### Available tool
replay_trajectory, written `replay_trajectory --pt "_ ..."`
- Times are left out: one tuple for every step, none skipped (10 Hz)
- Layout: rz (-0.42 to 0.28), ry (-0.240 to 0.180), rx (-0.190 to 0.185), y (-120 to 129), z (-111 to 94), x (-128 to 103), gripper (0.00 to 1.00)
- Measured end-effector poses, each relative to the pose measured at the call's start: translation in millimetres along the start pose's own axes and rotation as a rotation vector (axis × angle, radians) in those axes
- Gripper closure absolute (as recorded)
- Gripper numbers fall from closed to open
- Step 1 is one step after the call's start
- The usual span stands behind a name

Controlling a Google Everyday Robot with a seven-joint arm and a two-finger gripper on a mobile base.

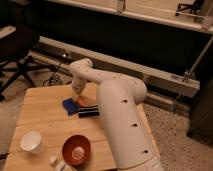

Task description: Drag the pepper across the table

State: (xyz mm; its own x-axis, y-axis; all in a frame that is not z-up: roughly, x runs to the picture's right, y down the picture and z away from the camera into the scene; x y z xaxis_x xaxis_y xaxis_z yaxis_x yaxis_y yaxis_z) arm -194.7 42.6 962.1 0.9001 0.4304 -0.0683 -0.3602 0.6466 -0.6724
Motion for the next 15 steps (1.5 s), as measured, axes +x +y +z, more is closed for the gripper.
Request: replay_trajectory --pt "-0.004 0.003 -0.001 0.4 1.2 -1.3 0.62" --pt "-0.005 0.006 -0.001 0.1 2.0 -1.6 0.62" --pt "-0.005 0.008 -0.001 -0.7 2.8 -1.2 0.62" --pt "-0.004 0.009 -0.001 -1.5 3.4 -1.2 0.62" --pt "0.001 0.01 -0.001 -3.5 3.7 0.6 0.62" --pt "0.009 0.012 -0.001 -6.9 4.3 4.7 0.62" --pt "0.023 0.018 -0.001 -12.4 5.8 12.7 0.62" --pt "0.035 0.021 -0.001 -16.6 7.0 19.0 0.62" --pt "0.056 0.019 -0.001 -22.9 7.0 27.2 0.62" --pt "0.07 0.018 0.0 -27.5 6.8 33.5 0.62" --pt "0.091 0.017 0.003 -34.0 6.6 43.6 0.62" --pt "0.108 0.014 0.006 -39.1 6.0 52.0 0.62" --pt "0.124 0.011 0.01 -43.8 4.6 59.9 0.62" --pt "0.134 0.01 0.012 -45.9 4.3 66.6 0.62" --pt "0.143 0.011 0.015 -47.6 3.5 73.3 0.62"
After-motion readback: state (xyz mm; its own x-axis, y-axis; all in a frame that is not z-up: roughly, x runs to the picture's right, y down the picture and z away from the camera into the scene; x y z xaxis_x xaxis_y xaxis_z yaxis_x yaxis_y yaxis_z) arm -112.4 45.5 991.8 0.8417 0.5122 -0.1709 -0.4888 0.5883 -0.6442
